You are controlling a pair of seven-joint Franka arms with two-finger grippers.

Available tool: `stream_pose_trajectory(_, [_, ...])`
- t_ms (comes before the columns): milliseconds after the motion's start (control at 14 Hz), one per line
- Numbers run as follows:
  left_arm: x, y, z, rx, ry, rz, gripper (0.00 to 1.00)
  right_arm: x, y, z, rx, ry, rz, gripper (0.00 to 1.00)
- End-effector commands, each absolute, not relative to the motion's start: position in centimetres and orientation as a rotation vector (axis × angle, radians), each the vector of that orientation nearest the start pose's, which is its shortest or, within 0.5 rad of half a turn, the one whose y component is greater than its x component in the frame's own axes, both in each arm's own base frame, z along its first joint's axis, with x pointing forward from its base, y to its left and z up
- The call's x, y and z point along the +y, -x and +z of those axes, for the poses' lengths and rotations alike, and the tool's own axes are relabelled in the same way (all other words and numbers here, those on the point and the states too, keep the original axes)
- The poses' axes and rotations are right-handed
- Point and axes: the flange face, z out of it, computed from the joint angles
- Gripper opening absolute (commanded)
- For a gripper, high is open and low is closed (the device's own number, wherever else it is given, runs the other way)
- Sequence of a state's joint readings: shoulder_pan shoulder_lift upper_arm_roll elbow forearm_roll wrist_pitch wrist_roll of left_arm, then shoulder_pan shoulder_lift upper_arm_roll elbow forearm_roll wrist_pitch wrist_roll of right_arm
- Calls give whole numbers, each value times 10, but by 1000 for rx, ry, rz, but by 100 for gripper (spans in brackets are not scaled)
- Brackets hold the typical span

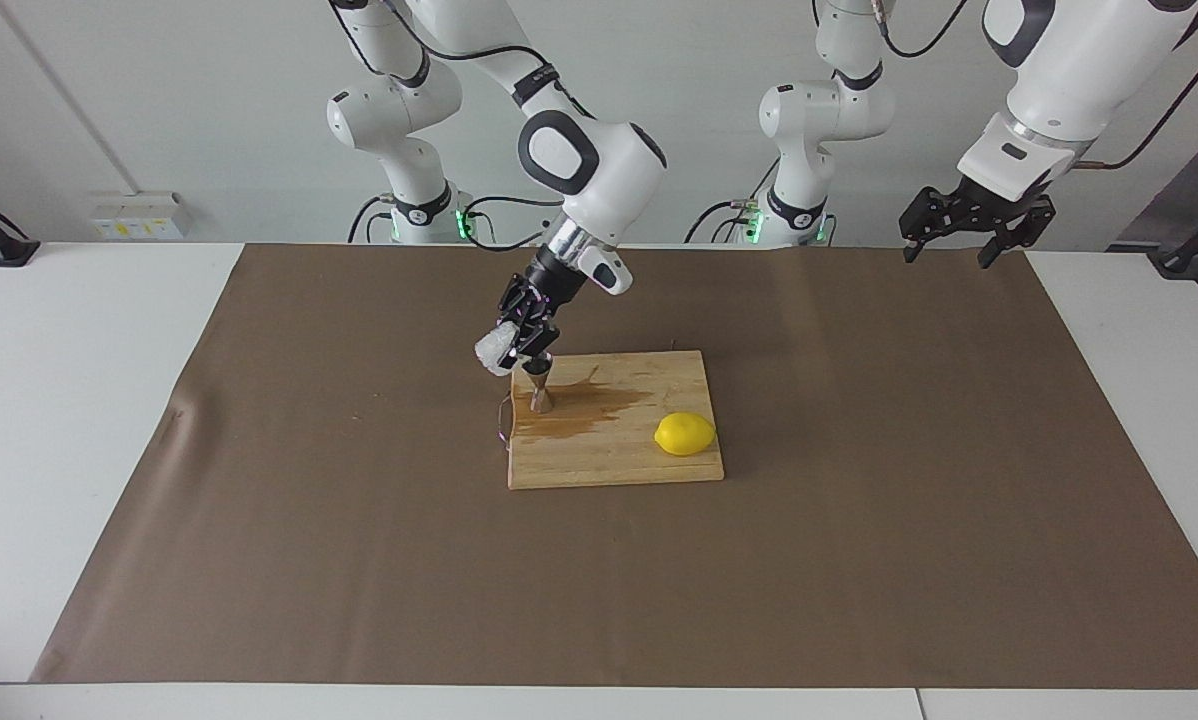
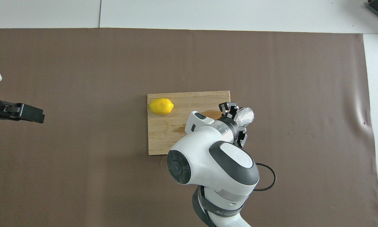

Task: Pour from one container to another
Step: 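Turn the white cup upright and carry it back with the right gripper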

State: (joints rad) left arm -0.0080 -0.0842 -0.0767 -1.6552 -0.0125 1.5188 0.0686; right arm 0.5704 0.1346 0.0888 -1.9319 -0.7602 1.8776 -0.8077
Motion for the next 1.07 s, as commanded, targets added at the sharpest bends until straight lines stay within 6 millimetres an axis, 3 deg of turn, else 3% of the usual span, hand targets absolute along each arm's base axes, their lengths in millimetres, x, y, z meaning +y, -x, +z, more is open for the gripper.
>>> stream_pose_trajectory(0, [-44,-513,628,250,3114,89,100,301,-493,430,1913,-1688,-257,0])
stream_pose_trajectory(143, [-44,-513,628,250,3114,89,100,303,-492,431,1932,-1781,-244,0])
stream_pose_trajectory(501, [-44,-513,628,250,3114,89,100,265,-513,429,1932,-1987,-262,0])
stream_pose_trajectory(1002, [-44,-513,628,250,3114,89,100,179,-542,424,2042,-2221,-282,0])
